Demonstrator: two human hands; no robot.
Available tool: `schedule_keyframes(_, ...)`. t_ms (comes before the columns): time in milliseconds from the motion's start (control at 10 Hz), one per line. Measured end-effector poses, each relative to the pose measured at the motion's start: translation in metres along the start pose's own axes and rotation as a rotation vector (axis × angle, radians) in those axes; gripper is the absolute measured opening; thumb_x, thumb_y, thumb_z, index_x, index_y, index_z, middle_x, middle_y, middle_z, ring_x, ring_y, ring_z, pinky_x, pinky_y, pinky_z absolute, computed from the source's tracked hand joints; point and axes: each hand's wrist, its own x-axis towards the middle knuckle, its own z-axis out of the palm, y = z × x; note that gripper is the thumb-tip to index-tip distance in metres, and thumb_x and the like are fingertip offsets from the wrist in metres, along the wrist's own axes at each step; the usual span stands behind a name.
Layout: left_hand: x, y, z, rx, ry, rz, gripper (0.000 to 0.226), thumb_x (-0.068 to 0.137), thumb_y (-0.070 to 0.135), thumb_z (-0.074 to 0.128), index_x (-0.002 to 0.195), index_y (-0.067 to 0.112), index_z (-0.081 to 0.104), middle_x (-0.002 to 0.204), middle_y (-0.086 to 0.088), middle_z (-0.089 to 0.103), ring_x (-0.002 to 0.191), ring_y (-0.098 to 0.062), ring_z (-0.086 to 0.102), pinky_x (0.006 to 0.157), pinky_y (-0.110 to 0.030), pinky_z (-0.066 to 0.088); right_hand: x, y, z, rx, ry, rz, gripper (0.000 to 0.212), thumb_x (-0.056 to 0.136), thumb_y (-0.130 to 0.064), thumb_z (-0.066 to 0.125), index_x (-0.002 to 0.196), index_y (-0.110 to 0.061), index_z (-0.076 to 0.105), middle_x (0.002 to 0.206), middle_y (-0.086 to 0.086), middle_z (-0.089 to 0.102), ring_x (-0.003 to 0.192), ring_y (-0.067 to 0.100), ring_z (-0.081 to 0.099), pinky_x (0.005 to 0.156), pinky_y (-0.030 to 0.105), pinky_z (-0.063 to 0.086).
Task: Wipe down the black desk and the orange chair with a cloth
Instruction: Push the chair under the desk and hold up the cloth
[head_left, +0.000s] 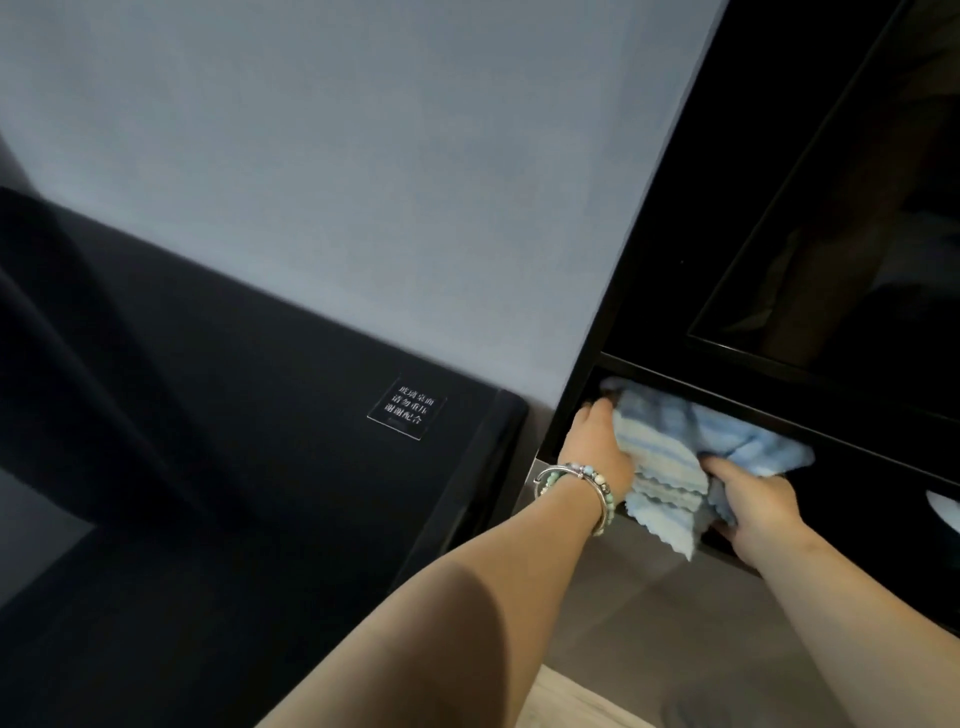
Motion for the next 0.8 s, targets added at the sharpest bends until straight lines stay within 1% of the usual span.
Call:
schedule_keyframes(100, 0.005, -0.005, 0.001, 0.181, -0.048, -0.064, 0.054, 0.083, -0.004, 0.047, 0.134, 0.01, 0.037, 0.14, -0.009, 0.033, 0.118, -0.031, 0.047, 0.096, -0.039, 0.044, 0.016, 0.001, -0.003, -0.211, 0.115, 0.027, 0.037, 0.075, -0.026, 0.075, 0.099, -0.004, 0.055, 0.077, 0.015, 0.06, 0.063, 0.025, 0.054, 0.056, 0.03, 0.041)
schedule_keyframes(200, 0.007, -0.002, 0.002, 0.35, -0.128, -0.112, 0.056, 0.083, -0.001, 0.048, 0.136, 0.008, 0.031, 0.14, -0.013, 0.03, 0.122, -0.034, 0.041, 0.097, -0.042, 0.043, 0.017, -0.003, -0.001, -0.47, 0.127, 0.05, 0.054, 0.08, -0.036, 0.067, 0.113, 0.004, 0.053, 0.078, 0.018, 0.059, 0.062, 0.027, 0.054, 0.054, 0.031, 0.038)
schedule_keyframes(300, 0.005, -0.001, -0.002, 0.342, -0.145, -0.114, 0.06, 0.085, 0.006, 0.052, 0.139, 0.01, 0.027, 0.139, -0.013, 0.031, 0.121, -0.034, 0.042, 0.094, -0.044, 0.045, 0.017, -0.002, 0.002, -0.393, 0.166, 0.041, 0.057, 0.077, -0.027, 0.071, 0.12, 0.002, 0.047, 0.088, 0.022, 0.062, 0.073, 0.033, 0.059, 0.065, 0.038, 0.046)
schedule_keyframes(400, -0.004, -0.003, -0.01, 0.316, -0.14, -0.089, 0.061, 0.085, 0.011, 0.053, 0.14, 0.015, 0.025, 0.137, -0.012, 0.036, 0.114, -0.034, 0.047, 0.089, -0.045, 0.048, 0.008, 0.003, 0.001, -0.313, 0.211, 0.001, 0.063, 0.072, -0.02, 0.074, 0.122, 0.0, 0.042, 0.102, 0.026, 0.062, 0.081, 0.036, 0.062, 0.071, 0.043, 0.05)
schedule_keyframes(500, -0.016, -0.003, -0.022, 0.337, -0.132, -0.038, 0.057, 0.086, 0.012, 0.05, 0.138, 0.018, 0.028, 0.131, -0.01, 0.042, 0.109, -0.032, 0.049, 0.087, -0.046, 0.049, -0.008, 0.005, 0.0, -0.291, 0.264, -0.034, 0.077, 0.072, -0.022, 0.076, 0.131, -0.005, 0.031, 0.119, 0.028, 0.052, 0.099, 0.042, 0.058, 0.079, 0.048, 0.048)
schedule_keyframes(600, -0.029, -0.004, -0.035, 0.397, -0.12, 0.014, 0.053, 0.087, 0.013, 0.05, 0.136, 0.019, 0.031, 0.126, -0.01, 0.045, 0.106, -0.031, 0.051, 0.083, -0.044, 0.05, -0.027, 0.003, 0.001, -0.314, 0.277, -0.021, 0.092, 0.073, -0.026, 0.077, 0.142, -0.01, 0.019, 0.136, 0.027, 0.038, 0.116, 0.046, 0.047, 0.089, 0.053, 0.042)
schedule_keyframes(700, -0.044, -0.011, -0.048, 0.441, -0.114, 0.043, 0.049, 0.088, 0.015, 0.048, 0.134, 0.019, 0.034, 0.127, -0.01, 0.046, 0.108, -0.03, 0.051, 0.083, -0.042, 0.049, -0.05, 0.005, 0.001, -0.415, 0.26, -0.084, 0.099, 0.072, -0.033, 0.076, 0.147, -0.021, 0.012, 0.146, 0.021, 0.025, 0.125, 0.045, 0.036, 0.097, 0.054, 0.036)
schedule_keyframes(800, -0.065, -0.014, -0.063, 0.48, -0.094, 0.078, 0.047, 0.089, 0.015, 0.046, 0.135, 0.019, 0.034, 0.13, -0.008, 0.044, 0.111, -0.029, 0.05, 0.085, -0.041, 0.049, -0.087, 0.01, 0.014, -0.461, 0.204, -0.222, 0.091, 0.072, -0.032, 0.073, 0.145, -0.03, 0.019, 0.149, 0.014, 0.023, 0.127, 0.04, 0.032, 0.103, 0.053, 0.033)
